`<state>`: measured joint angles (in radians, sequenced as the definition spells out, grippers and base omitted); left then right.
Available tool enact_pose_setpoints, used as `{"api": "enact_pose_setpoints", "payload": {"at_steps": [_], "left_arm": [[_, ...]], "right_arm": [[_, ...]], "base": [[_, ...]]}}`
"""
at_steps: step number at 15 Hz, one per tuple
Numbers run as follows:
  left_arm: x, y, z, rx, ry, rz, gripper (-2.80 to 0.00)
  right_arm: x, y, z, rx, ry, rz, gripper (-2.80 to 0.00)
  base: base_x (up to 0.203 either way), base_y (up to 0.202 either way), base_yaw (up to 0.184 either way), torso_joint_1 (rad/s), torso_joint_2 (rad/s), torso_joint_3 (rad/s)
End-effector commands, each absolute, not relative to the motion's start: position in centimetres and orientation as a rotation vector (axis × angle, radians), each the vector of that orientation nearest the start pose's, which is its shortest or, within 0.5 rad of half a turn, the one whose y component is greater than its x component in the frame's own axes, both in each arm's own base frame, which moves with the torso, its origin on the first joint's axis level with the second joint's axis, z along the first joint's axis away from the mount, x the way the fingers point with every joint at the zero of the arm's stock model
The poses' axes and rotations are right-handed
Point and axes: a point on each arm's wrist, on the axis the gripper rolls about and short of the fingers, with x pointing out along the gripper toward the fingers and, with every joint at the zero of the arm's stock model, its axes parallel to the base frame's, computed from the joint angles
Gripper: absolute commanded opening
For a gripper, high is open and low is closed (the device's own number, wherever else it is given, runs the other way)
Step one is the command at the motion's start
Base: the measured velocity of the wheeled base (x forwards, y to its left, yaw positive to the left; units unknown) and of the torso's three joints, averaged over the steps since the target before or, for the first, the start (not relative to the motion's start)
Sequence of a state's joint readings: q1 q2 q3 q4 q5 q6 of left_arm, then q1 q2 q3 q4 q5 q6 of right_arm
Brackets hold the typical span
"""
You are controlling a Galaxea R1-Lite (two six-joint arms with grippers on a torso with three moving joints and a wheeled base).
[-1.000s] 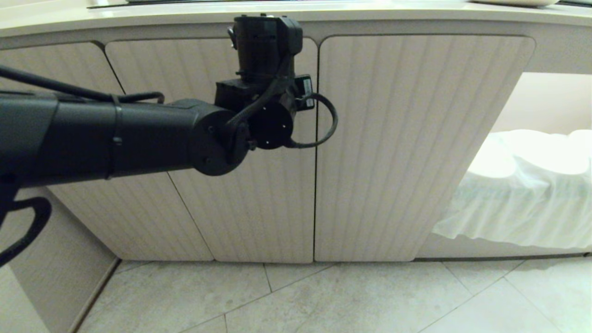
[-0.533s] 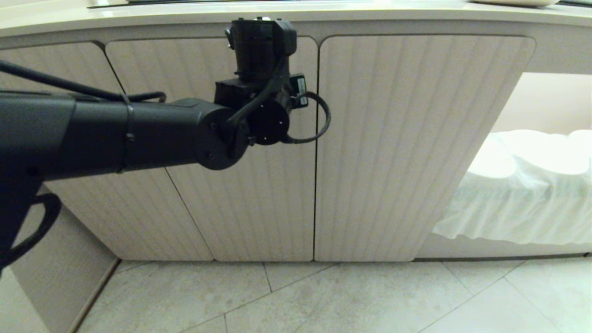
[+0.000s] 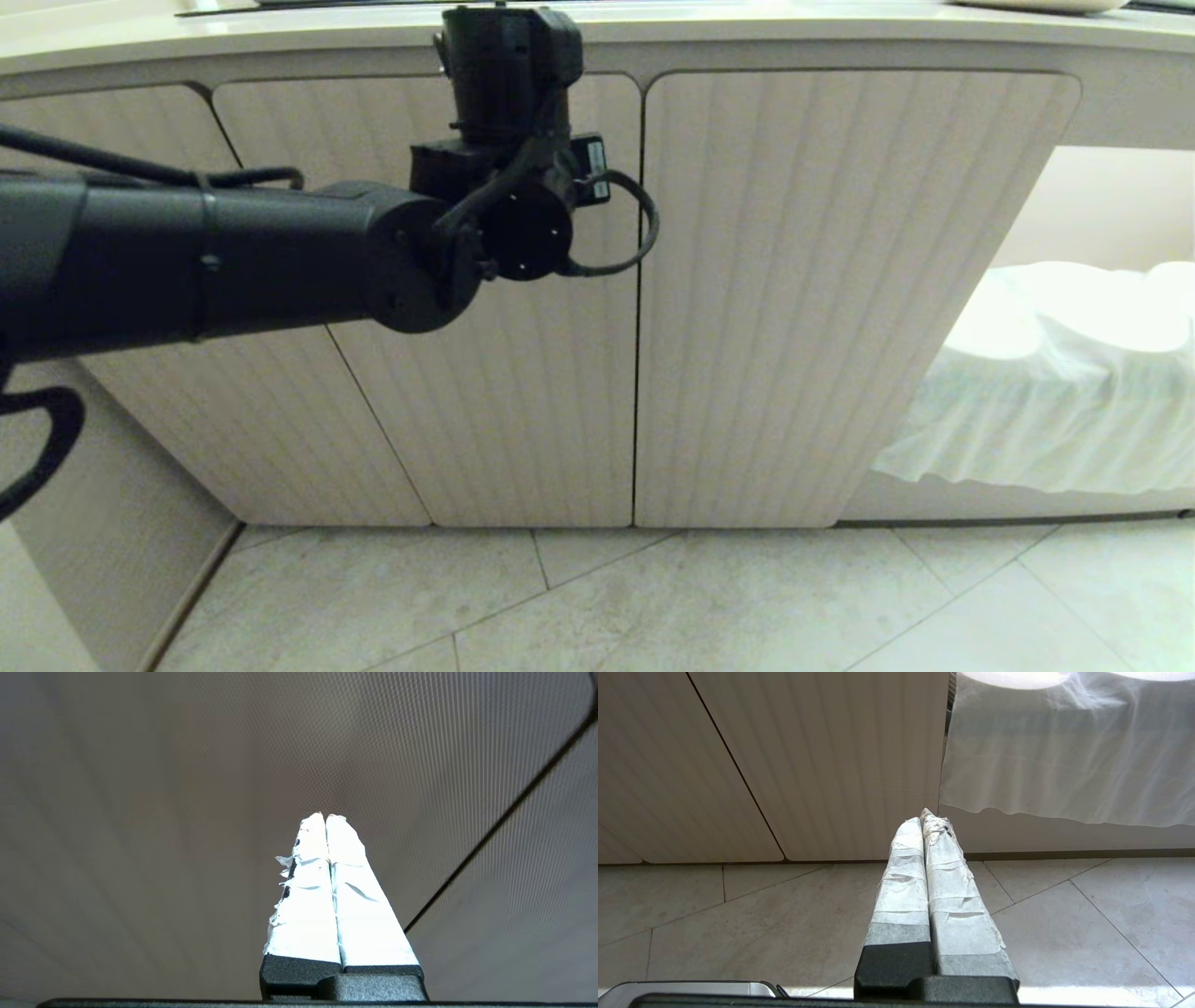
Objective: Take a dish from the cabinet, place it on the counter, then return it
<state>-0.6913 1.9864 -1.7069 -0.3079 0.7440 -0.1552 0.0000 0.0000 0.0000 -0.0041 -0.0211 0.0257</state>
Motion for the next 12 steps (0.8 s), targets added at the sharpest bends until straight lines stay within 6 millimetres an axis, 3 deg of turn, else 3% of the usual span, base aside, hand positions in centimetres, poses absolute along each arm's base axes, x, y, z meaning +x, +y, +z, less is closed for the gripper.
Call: {"api": "enact_pose_setpoints", "payload": {"at_steps": [1,6,12], "left_arm": [[29.8,-22.9,31.6,-0.166,-0.036,0.048,-2.80],[24.5,-19.2,31.2,-0.085,-0.024,0.024,-2.80],[20.9,-16.1,31.5,-0.037,-0.157,-0.032,-2.80]], "right_arm": [[-2.3,0.0,7.6,0.026,-0.005,-0.021,-2.80],[-2.3,0.0,7.6,0.026,-0.005,-0.021,-2.80],[-2.3,0.0,7.6,0.026,-0.005,-0.021,-2.80]], "base": [[0.000,0.000,0.000,0.000,0.00,0.000],[0.000,0.000,0.000,0.000,0.00,0.000],[0.000,0.000,0.000,0.000,0.00,0.000]]}}
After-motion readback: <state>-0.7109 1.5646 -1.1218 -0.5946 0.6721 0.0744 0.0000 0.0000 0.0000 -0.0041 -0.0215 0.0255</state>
